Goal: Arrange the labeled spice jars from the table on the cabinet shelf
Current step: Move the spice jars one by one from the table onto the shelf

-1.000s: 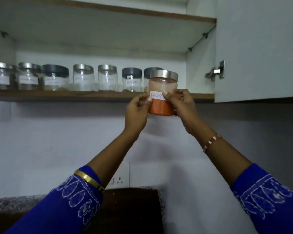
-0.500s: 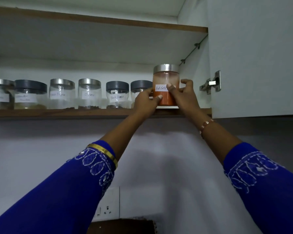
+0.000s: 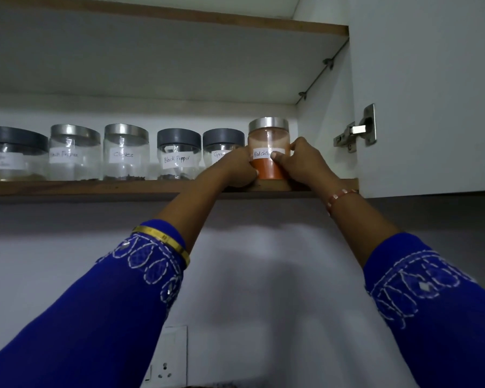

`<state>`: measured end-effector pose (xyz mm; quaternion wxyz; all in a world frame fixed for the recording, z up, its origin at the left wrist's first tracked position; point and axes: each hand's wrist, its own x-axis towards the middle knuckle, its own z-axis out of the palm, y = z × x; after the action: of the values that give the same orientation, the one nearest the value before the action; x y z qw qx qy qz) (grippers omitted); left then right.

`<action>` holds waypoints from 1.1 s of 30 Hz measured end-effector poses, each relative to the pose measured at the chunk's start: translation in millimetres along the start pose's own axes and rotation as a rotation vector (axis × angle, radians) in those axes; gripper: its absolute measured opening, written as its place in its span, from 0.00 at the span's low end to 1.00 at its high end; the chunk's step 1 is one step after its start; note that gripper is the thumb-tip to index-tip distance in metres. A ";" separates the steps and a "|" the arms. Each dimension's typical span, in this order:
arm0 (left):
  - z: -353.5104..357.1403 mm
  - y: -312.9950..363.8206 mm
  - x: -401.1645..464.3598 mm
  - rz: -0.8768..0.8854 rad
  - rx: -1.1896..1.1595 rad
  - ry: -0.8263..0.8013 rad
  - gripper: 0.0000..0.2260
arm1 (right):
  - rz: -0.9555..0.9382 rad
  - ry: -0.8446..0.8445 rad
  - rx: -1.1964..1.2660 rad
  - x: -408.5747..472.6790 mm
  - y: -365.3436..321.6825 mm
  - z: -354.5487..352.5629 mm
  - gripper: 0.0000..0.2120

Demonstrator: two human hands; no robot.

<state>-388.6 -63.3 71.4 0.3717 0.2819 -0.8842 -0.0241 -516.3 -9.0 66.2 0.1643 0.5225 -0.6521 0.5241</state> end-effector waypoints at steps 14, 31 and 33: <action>4.1 -2.3 4.4 -0.025 0.101 0.028 0.15 | -0.012 0.082 -0.270 -5.2 0.5 9.6 0.15; 28.3 -16.2 -131.3 0.172 0.078 0.334 0.18 | -0.296 0.081 -0.341 -145.4 3.5 32.2 0.20; 29.5 -24.6 -155.3 0.137 0.061 0.329 0.18 | -0.334 0.063 -0.331 -167.7 -2.5 42.8 0.20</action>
<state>-308.9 -8.6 -56.1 0.5033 0.2320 -0.8291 0.0744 -432.9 40.1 -77.3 0.3525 0.5726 -0.6281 0.3916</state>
